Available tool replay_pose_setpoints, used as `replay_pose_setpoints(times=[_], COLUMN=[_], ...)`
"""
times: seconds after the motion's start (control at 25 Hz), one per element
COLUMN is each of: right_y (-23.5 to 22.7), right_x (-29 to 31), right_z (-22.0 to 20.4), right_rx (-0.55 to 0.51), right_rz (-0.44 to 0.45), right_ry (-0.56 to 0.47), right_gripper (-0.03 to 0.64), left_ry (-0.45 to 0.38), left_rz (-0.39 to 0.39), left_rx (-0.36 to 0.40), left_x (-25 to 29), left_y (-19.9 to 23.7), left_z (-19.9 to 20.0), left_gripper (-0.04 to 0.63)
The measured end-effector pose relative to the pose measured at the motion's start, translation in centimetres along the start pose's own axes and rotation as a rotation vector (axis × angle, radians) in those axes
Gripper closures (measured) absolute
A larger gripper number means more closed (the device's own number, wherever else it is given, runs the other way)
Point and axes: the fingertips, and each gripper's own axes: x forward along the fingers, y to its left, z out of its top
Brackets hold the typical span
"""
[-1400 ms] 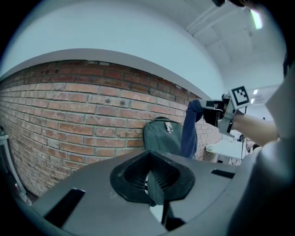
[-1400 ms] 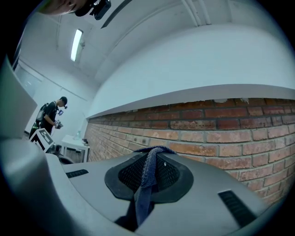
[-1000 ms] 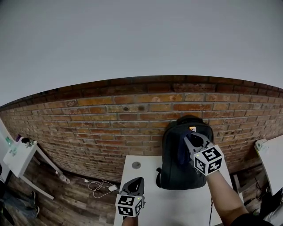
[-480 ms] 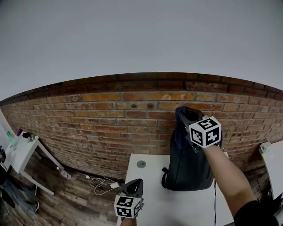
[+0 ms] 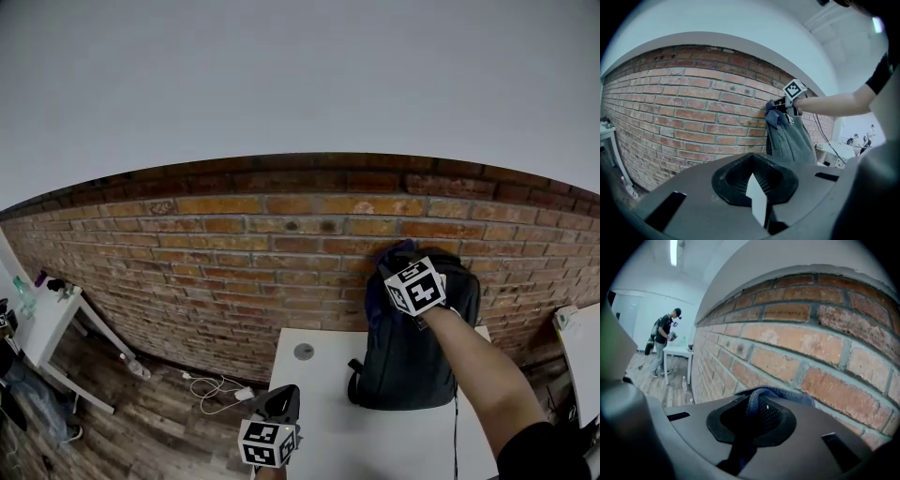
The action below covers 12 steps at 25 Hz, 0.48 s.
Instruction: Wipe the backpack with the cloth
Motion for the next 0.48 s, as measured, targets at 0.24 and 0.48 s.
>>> replay_pose_setpoints(times=[0.24, 0.48], right_y=[0.7, -0.3], right_x=[0.9, 1.0], right_z=[-2.0, -2.7], right_rx=[-0.192, -0.153], right_rz=[-0.059, -0.086], right_ry=[0.1, 0.135], right_gripper=[0.586, 0.586], left_ry=[0.01, 0.019], left_rz=[-0.015, -0.028], left_rx=[0.002, 0.016], left_x=[0.8, 1.1], left_y=[-0.3, -1.2], left_z=[-0.4, -0.3], left_gripper=[0.609, 0.607])
